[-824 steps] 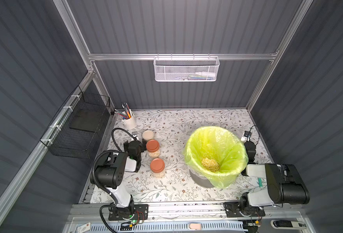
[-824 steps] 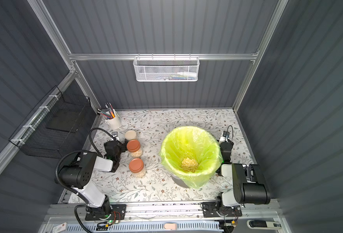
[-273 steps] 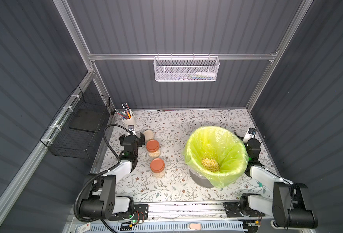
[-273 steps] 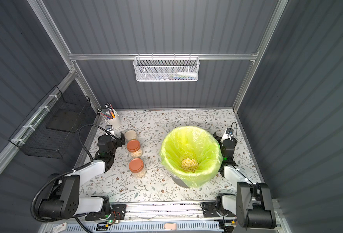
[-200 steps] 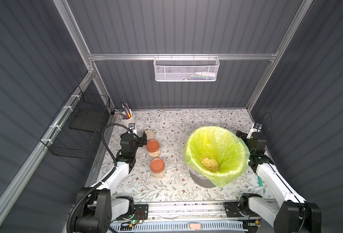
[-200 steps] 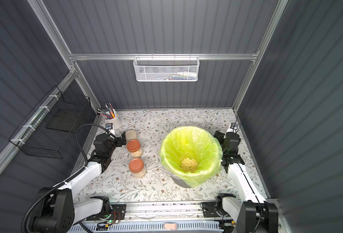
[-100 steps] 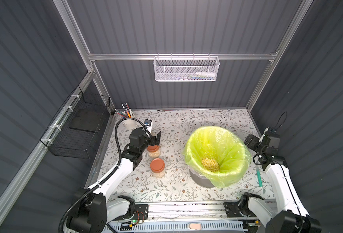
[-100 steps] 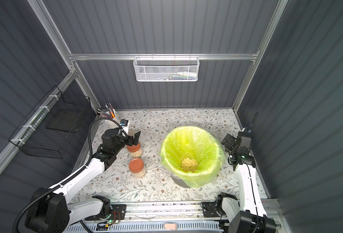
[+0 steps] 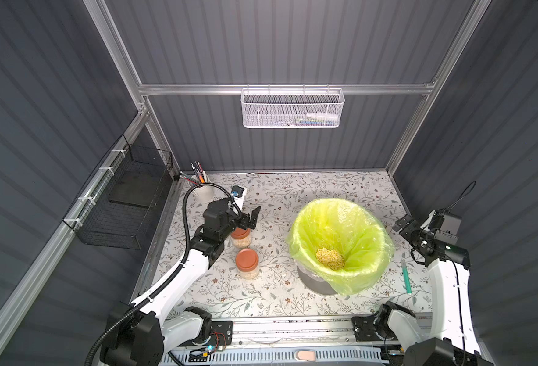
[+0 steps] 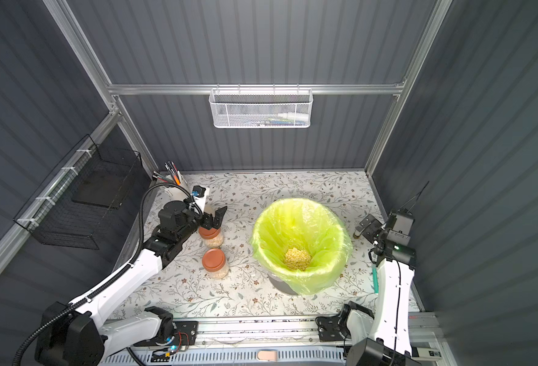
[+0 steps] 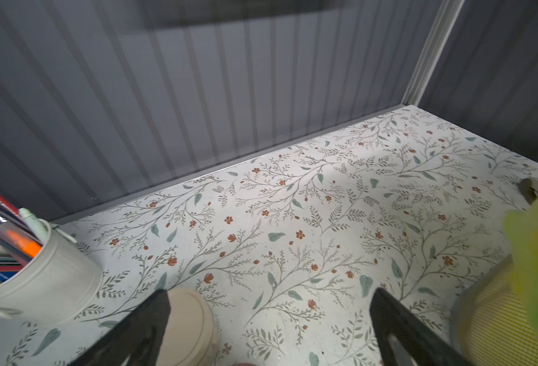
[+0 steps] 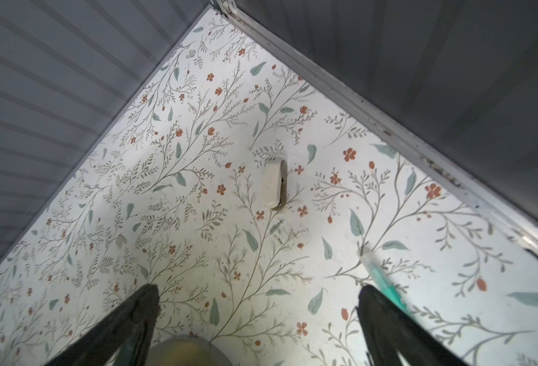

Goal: Empty expired oatmeal from jars
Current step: Move the trash bin to the center of the board.

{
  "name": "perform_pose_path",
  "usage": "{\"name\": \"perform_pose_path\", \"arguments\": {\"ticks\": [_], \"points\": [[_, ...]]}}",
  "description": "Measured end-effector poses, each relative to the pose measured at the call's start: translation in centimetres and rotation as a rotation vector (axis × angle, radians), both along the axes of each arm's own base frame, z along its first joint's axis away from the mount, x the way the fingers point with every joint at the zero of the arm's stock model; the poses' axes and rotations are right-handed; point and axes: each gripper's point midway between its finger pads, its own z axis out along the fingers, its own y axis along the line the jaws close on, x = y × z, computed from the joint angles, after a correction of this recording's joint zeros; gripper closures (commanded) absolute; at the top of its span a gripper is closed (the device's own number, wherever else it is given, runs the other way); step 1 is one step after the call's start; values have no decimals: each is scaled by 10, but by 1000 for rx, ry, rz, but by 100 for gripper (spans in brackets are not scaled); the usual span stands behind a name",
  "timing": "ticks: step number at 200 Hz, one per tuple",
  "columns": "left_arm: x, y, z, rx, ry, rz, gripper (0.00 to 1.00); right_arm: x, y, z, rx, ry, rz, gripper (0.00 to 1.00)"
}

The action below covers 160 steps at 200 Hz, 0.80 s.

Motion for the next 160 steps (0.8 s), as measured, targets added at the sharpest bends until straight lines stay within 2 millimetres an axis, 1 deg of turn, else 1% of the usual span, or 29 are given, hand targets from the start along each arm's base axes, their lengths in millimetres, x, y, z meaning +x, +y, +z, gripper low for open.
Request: {"name": "perform_pose_path", "arguments": {"ticks": [35, 58, 95, 117, 142, 160], "points": [[-17, -25, -7, 24, 26, -79, 0, -15, 18, -3, 75, -6, 11, 1], [-29, -39, -10, 38, 38, -125, 0, -26, 29, 1, 102, -28, 21, 1], [-50, -54, -13, 61, 58, -180, 0, -29, 42, 3, 157, -44, 57, 1], [-64, -59, -8, 60, 59, -202, 0, -25, 54, 2, 215, -50, 108, 1], [-76, -60, -3, 44, 74, -216, 0, -20, 74, 2, 304, -64, 203, 1], [-80, -58, -5, 49, 111, -212, 0, -22, 84, -9, 355, -55, 241, 1]]}}
